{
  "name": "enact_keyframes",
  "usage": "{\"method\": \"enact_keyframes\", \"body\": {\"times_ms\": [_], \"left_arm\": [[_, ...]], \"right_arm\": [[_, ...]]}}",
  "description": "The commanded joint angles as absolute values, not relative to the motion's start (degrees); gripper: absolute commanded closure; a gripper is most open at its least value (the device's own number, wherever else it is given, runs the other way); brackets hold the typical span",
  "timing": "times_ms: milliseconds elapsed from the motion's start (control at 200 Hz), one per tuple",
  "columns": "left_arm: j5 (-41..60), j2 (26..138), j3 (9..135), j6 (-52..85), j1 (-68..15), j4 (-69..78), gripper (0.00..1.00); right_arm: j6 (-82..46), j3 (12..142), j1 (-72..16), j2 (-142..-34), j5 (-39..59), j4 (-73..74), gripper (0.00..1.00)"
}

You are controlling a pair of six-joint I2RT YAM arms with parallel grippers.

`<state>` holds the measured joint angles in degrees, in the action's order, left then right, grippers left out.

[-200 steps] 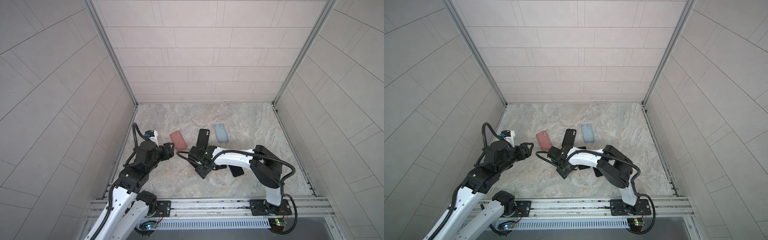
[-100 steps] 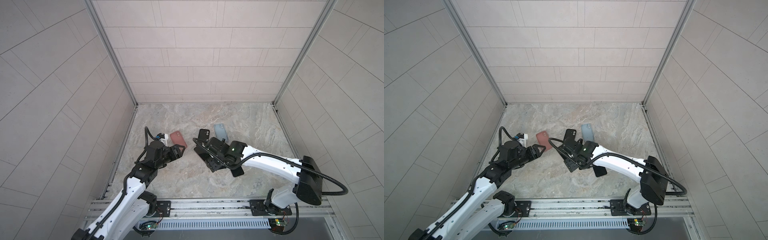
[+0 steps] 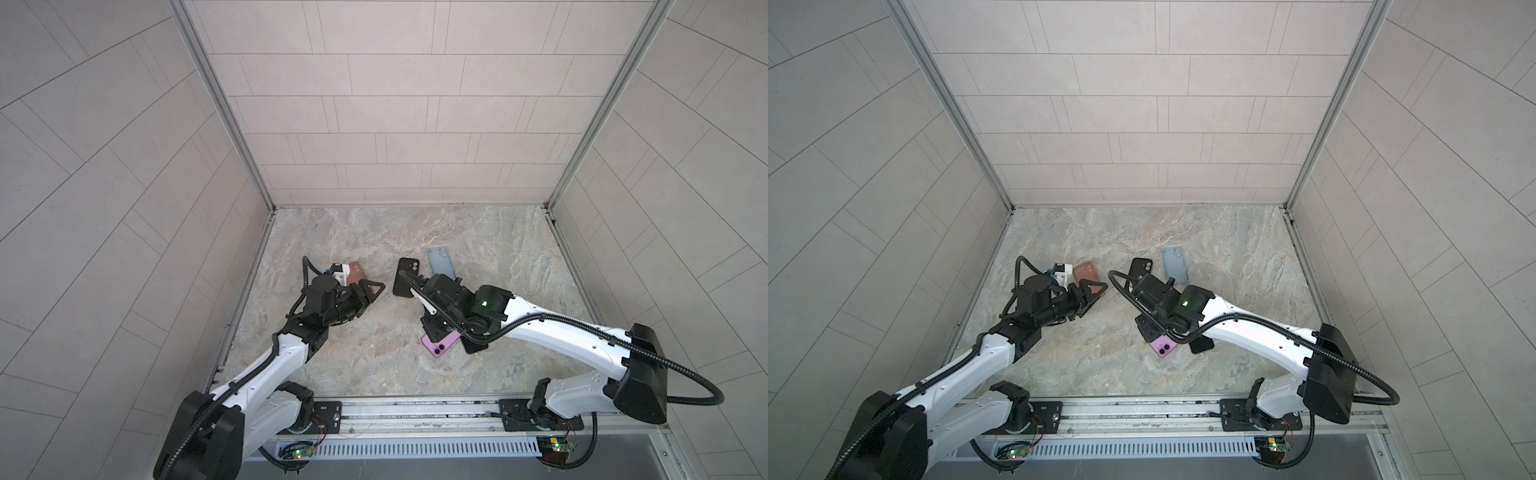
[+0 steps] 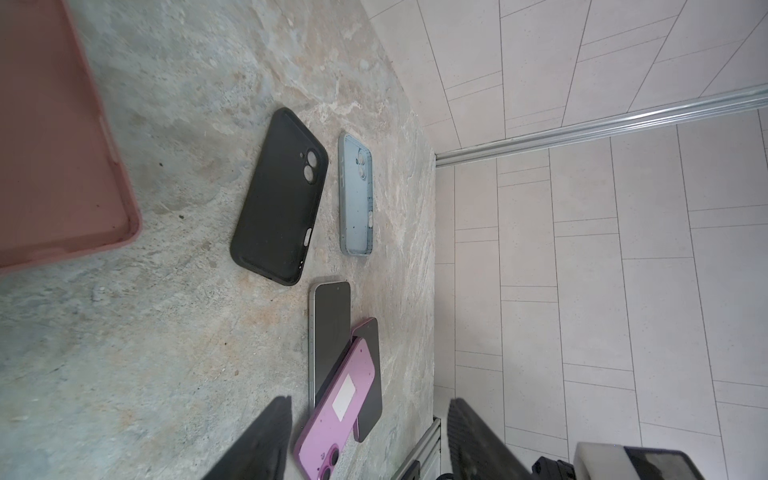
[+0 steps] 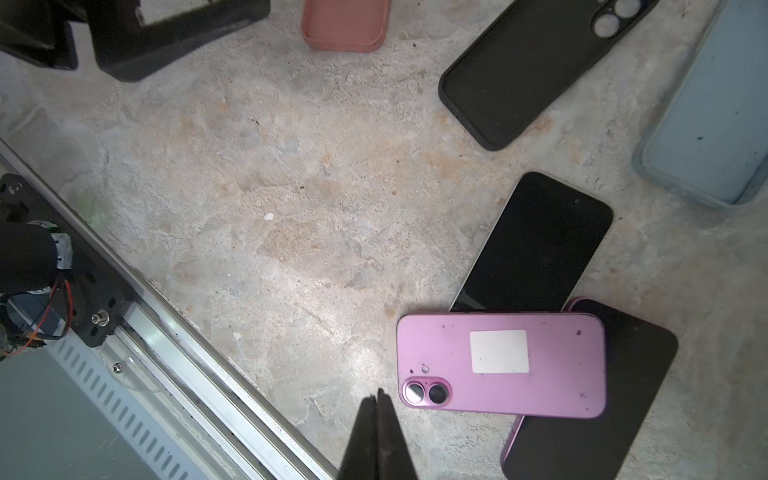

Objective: Put the phone into the phone case

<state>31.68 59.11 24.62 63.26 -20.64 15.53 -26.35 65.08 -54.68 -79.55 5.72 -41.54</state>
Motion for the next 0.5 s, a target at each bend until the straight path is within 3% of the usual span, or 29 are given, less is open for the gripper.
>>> {"method": "enact_keyframes", "body": {"times_ms": [0, 50, 220, 290, 495], "left_arm": [[33.07, 58.72, 24.87, 64.91, -20.83, 18.66, 0.33], [33.11, 58.45, 25.11, 64.40, -20.79, 17.84, 0.33], [32.35, 57.42, 25.66, 62.10, -20.83, 13.83, 0.33], [32.23, 57.68, 25.70, 61.75, -20.84, 13.71, 0.32], [32.53, 60.00, 26.54, 60.08, -21.80, 12.43, 0.32]], "right_arm": [[-25.63, 64.04, -54.25, -81.27, 2.03, -44.63, 0.47], [-25.31, 63.45, -54.04, -82.07, 0.44, -46.20, 0.26], [-24.77, 60.31, -52.12, -79.99, -2.20, -48.54, 0.08], [-25.57, 58.94, -49.25, -78.89, -1.67, -49.22, 0.04], [-28.79, 54.54, -44.59, -76.52, 4.98, -45.34, 0.02]]}}
